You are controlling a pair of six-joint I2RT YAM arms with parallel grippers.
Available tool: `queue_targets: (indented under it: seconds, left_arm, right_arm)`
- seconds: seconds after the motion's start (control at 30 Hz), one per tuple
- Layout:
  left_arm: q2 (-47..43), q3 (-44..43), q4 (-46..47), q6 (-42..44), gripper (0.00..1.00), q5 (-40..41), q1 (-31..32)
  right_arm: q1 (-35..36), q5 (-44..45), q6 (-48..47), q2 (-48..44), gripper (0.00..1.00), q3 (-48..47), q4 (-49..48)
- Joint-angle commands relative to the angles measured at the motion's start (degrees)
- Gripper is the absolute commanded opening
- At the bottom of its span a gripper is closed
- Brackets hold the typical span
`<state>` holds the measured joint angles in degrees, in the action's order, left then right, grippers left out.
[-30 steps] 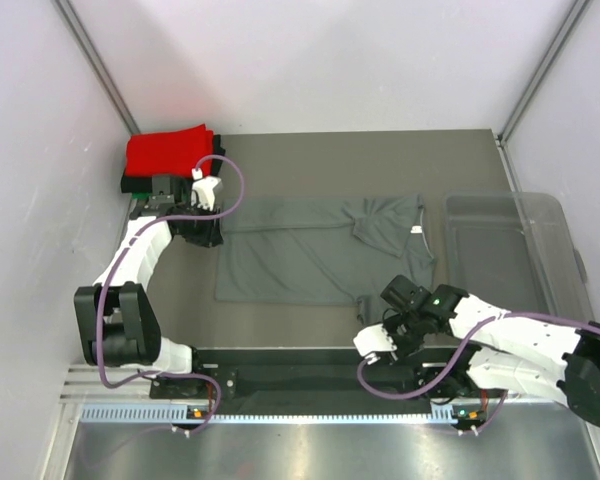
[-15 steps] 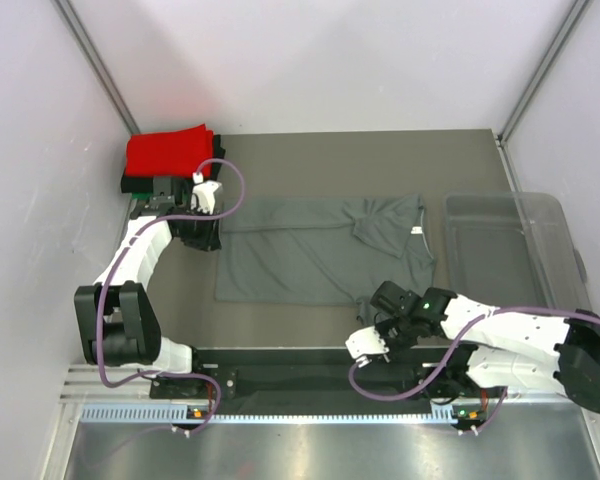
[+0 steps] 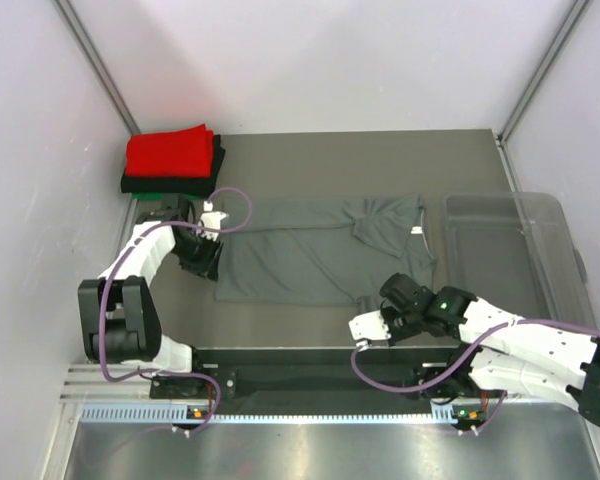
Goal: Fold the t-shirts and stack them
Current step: Fold the tshirt
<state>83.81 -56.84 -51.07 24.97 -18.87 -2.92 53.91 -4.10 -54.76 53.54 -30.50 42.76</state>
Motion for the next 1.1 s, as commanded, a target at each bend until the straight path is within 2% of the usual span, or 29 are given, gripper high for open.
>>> queue_targets:
  seconds: [0.0, 0.23, 0.3, 0.53, 0.9, 1.03, 1.07]
  left_arm:
    - [2.3, 0.8, -2.2, 2.7, 0.47, -0.6, -0.2]
    - [7.2, 0.6, -3.2, 3.5, 0.54, -4.2, -0.2]
    - [8.0, 0.3, -4.1, 3.9, 0.59, -4.4, -0.2]
    - [9.3, 1.6, -3.5, 4.4, 0.62, -3.4, -0.2]
    - [12.9, 2.2, -3.2, 4.6, 0.55, -3.7, -0.2]
    - [14.4, 0.9, -3.7, 4.6, 0.49, -4.7, -0.2]
    - [14.7, 0.8, -3.8, 4.6, 0.45, -4.8, -0.2]
  right_arm:
    - [-1.3, 0.7, 1.8, -0.6, 0.00, -2.5, -1.2]
    - [-1.8, 0.7, 2.1, -0.5, 0.00, -2.2, -1.6]
    - [-1.9, 0.8, 2.1, -0.5, 0.00, -2.0, -1.7]
    - [-2.1, 0.7, 2.1, 0.0, 0.00, -1.8, -2.6]
    - [-2.1, 0.8, 2.2, 0.4, 0.00, -1.5, -3.3]
    - [-2.0, 0.8, 2.3, 1.2, 0.00, -1.5, -3.9]
    - [-2.0, 0.8, 2.4, 1.4, 0.00, -1.5, -4.1]
